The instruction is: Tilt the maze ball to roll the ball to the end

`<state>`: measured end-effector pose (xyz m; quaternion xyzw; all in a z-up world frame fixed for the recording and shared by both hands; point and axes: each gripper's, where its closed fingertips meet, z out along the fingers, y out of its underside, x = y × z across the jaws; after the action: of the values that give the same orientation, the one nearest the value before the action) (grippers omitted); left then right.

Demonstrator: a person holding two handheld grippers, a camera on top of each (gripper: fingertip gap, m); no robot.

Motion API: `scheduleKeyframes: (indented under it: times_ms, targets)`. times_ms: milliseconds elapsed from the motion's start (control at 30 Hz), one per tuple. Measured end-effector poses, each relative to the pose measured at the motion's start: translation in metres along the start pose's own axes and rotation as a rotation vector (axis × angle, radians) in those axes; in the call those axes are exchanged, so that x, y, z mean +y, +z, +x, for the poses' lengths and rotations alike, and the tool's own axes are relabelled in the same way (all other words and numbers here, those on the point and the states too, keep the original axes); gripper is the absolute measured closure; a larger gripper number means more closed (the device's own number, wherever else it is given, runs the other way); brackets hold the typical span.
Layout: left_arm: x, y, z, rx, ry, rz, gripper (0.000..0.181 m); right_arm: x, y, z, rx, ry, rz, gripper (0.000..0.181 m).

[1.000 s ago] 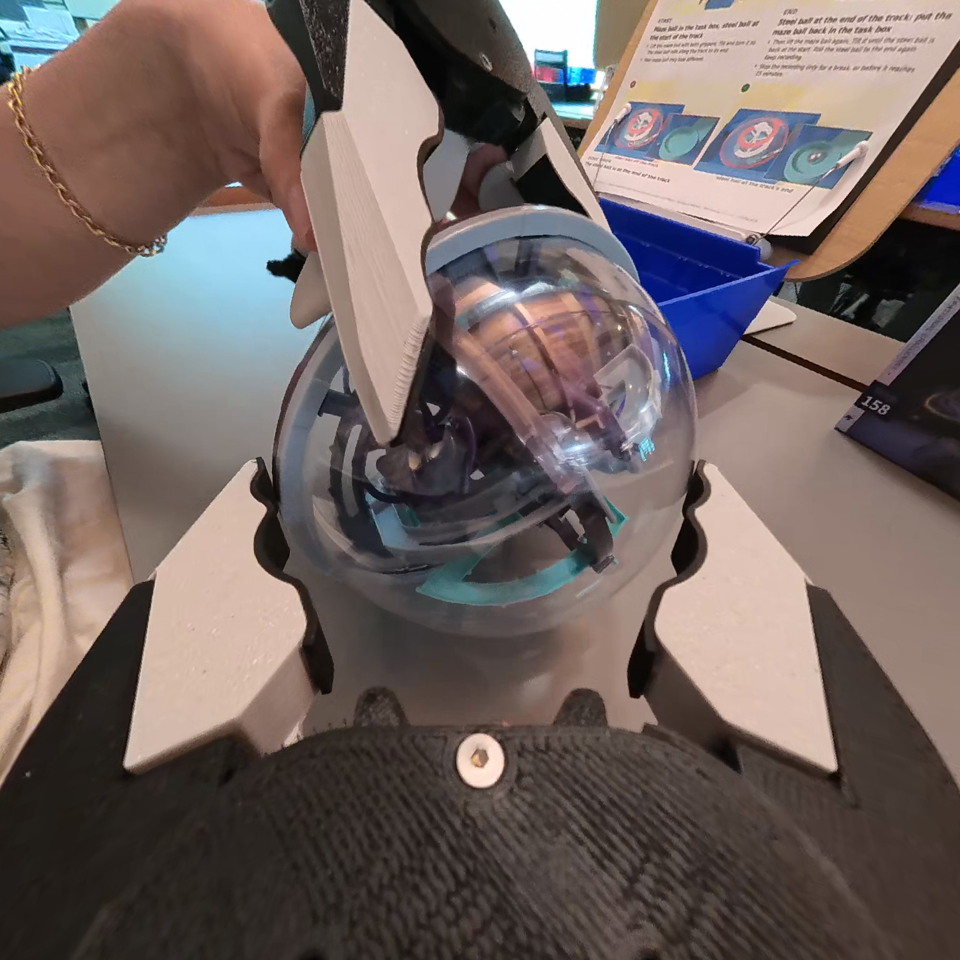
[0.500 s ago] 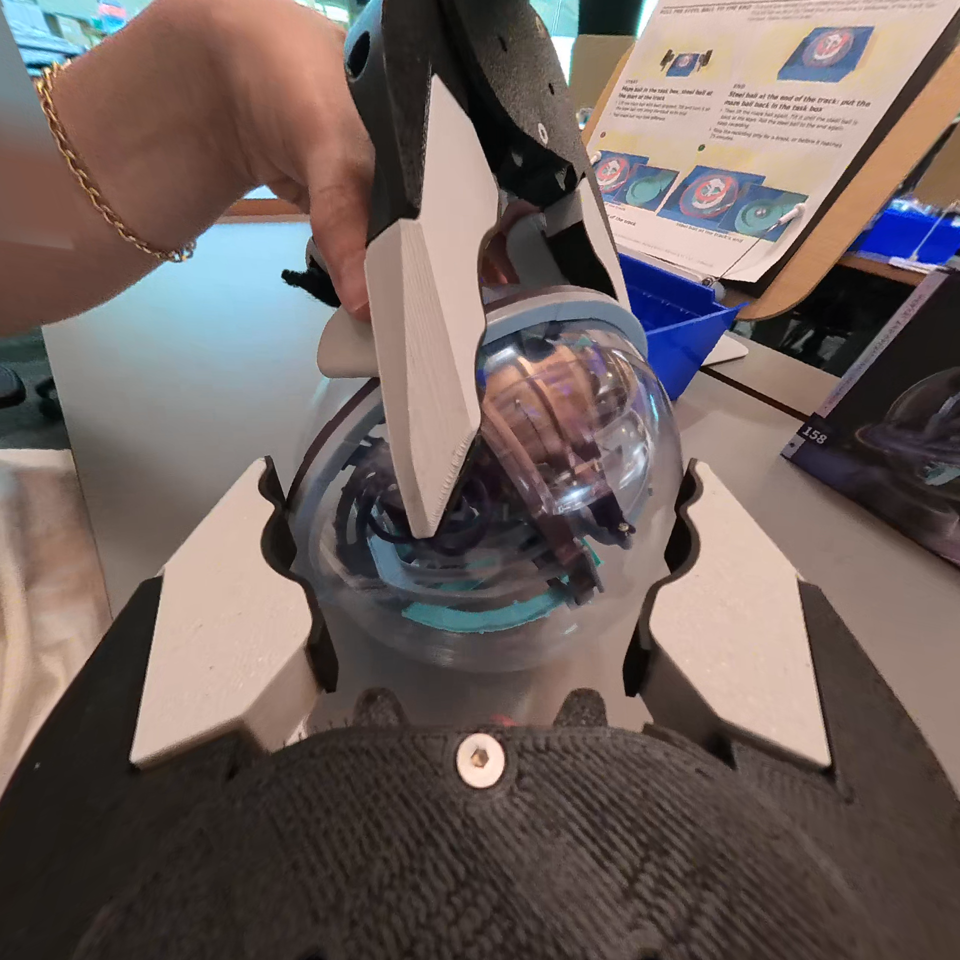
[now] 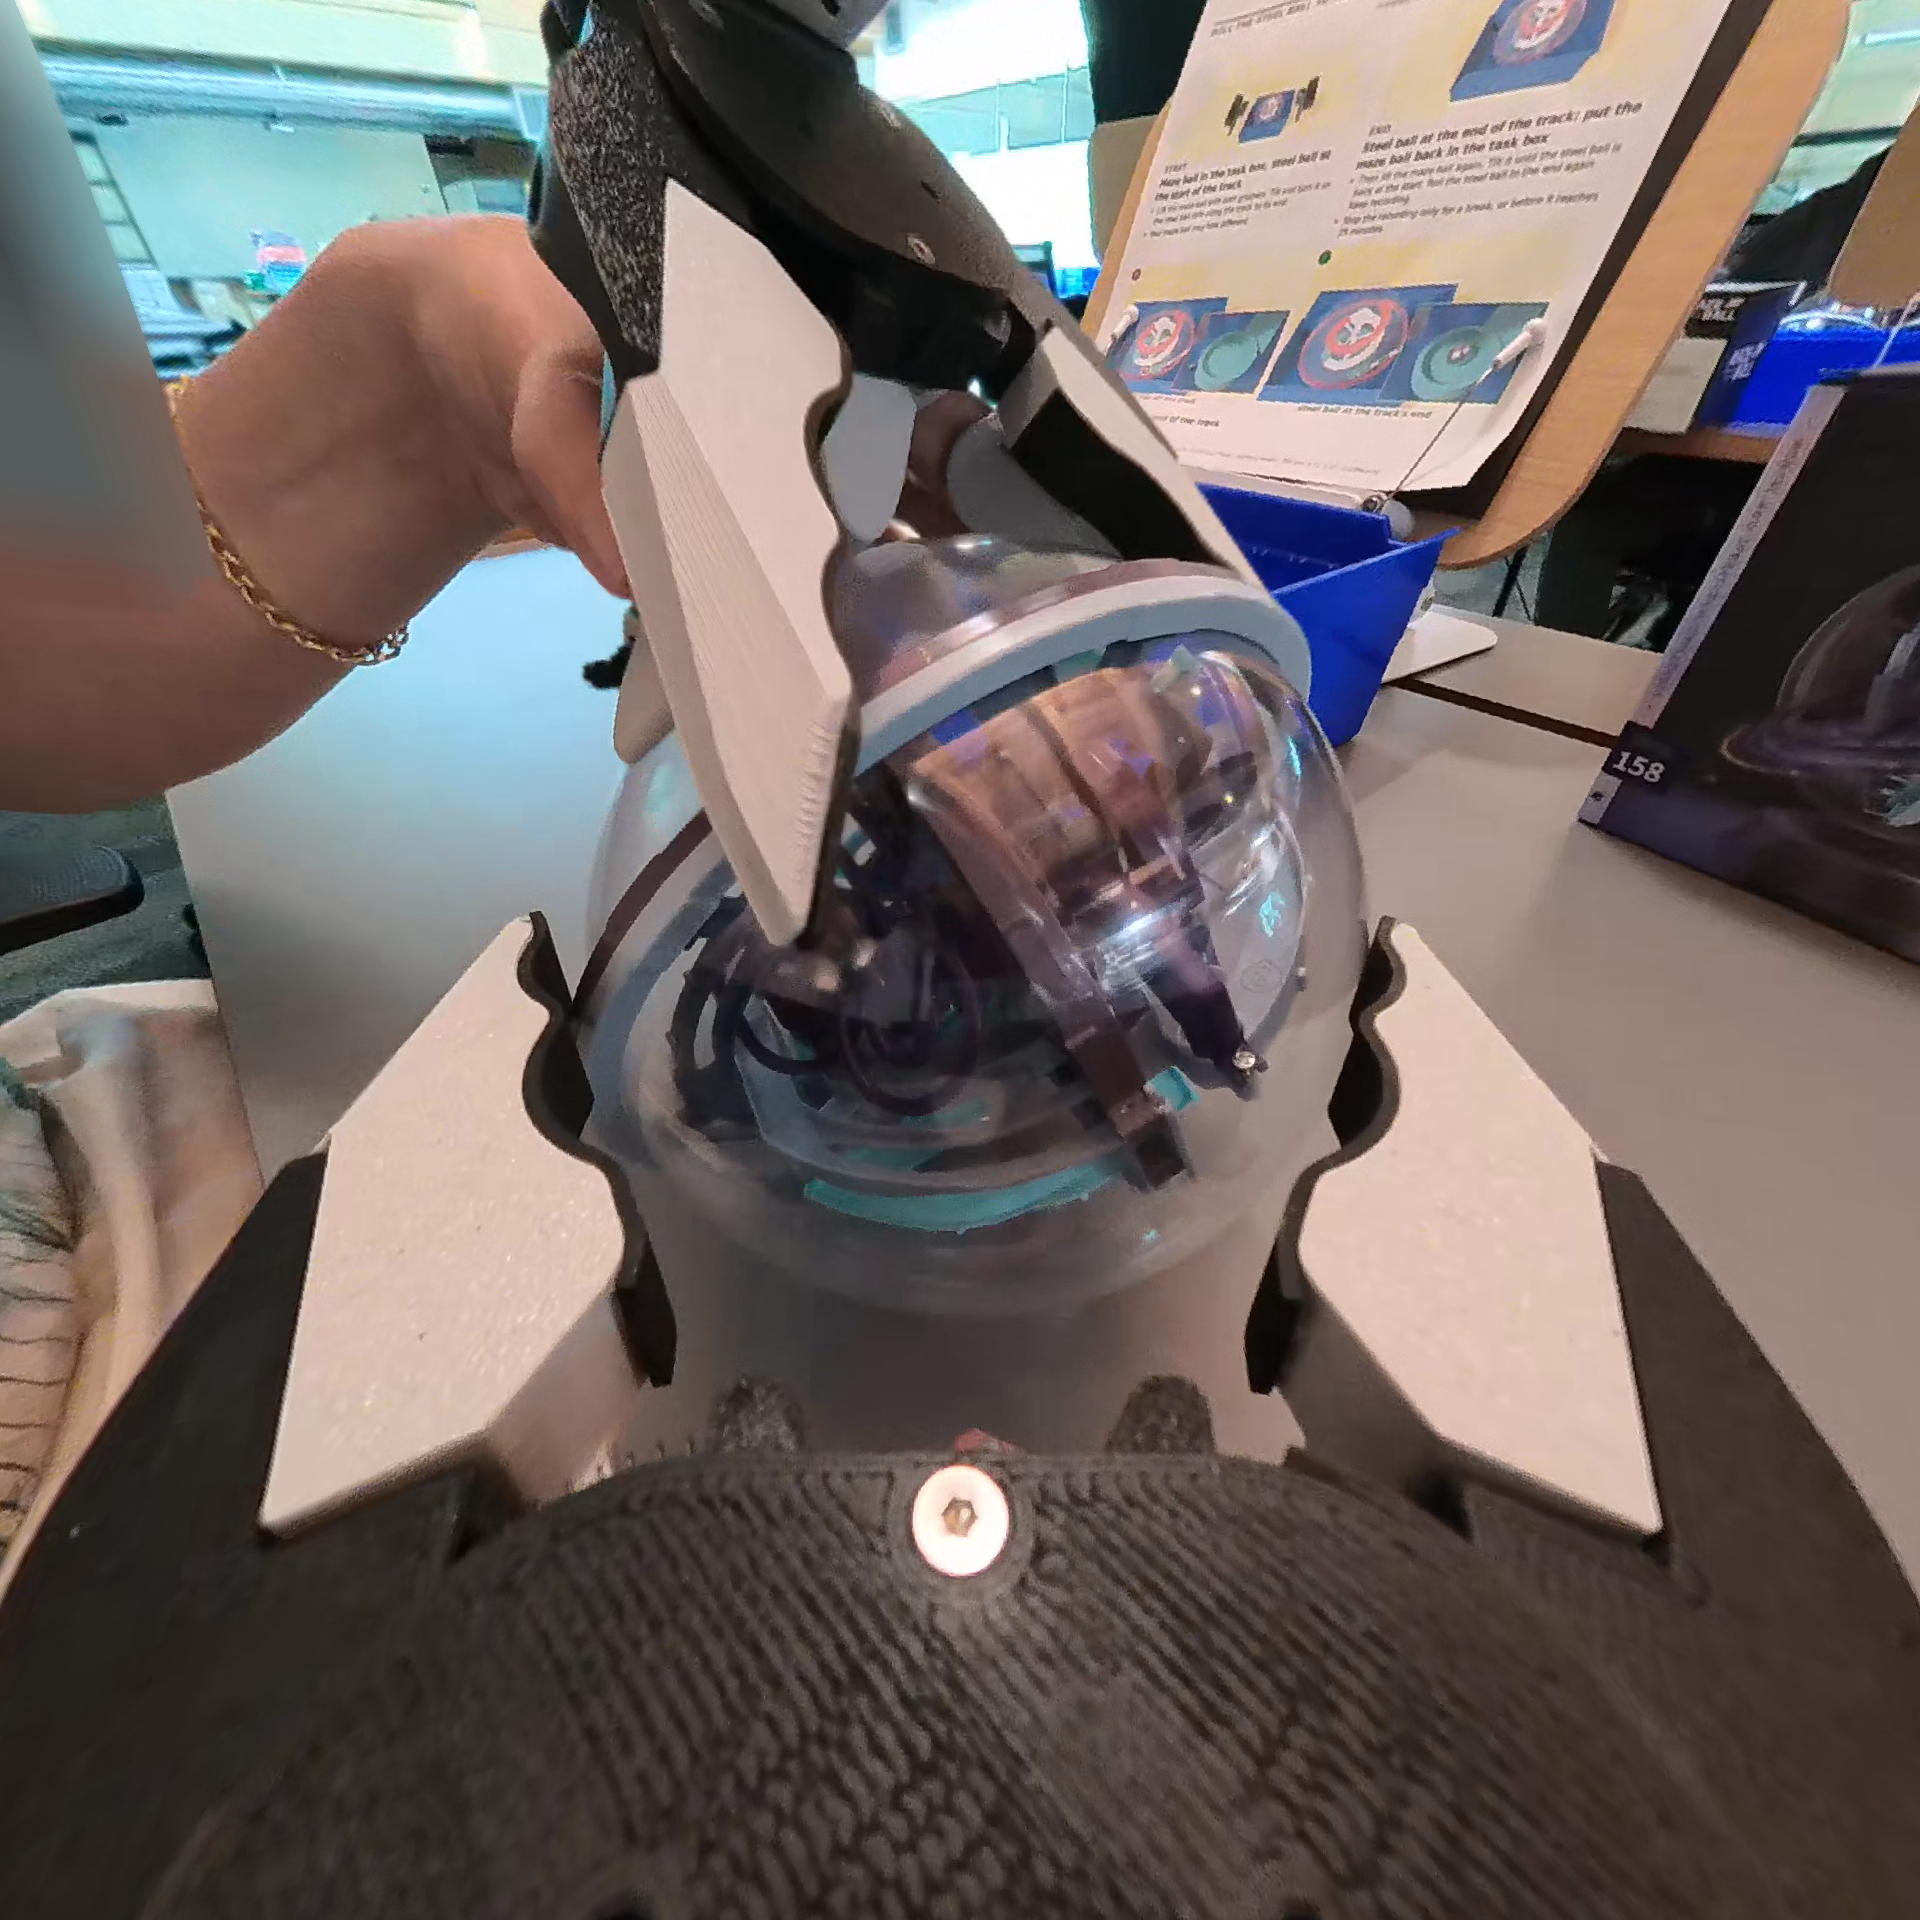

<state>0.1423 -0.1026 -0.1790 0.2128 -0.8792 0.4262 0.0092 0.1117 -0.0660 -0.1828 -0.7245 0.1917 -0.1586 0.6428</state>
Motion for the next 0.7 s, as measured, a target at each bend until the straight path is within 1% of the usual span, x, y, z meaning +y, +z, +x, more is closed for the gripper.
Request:
scheduleKeyframes:
  times_ms: [133,267,333,467,600,700]
  targets:
    - [0.001,0.002,0.005,0.019,0.009,0.036,0.027,0.010,-0.006,0.001,0.005,-0.029,-0.038,0.038]
    - [-0.003,-0.002,0.009,0.057,-0.014,0.115,0.030,0.009,-0.009,-0.001,0.005,-0.041,-0.036,0.038]
    - [-0.006,-0.006,0.008,0.082,-0.032,0.169,0.032,0.011,-0.009,-0.002,0.010,-0.048,-0.065,0.038]
    - [-0.006,-0.009,0.009,0.184,-0.129,0.208,0.037,0.017,-0.015,-0.005,0.009,-0.115,-0.135,0.038]
    - [-0.010,-0.013,0.010,0.252,-0.146,0.269,0.047,0.022,-0.021,-0.003,0.021,-0.113,-0.145,0.038]
    - [-0.007,-0.008,0.012,0.270,-0.128,0.265,0.039,0.023,-0.023,-0.002,0.033,-0.092,-0.134,0.038]
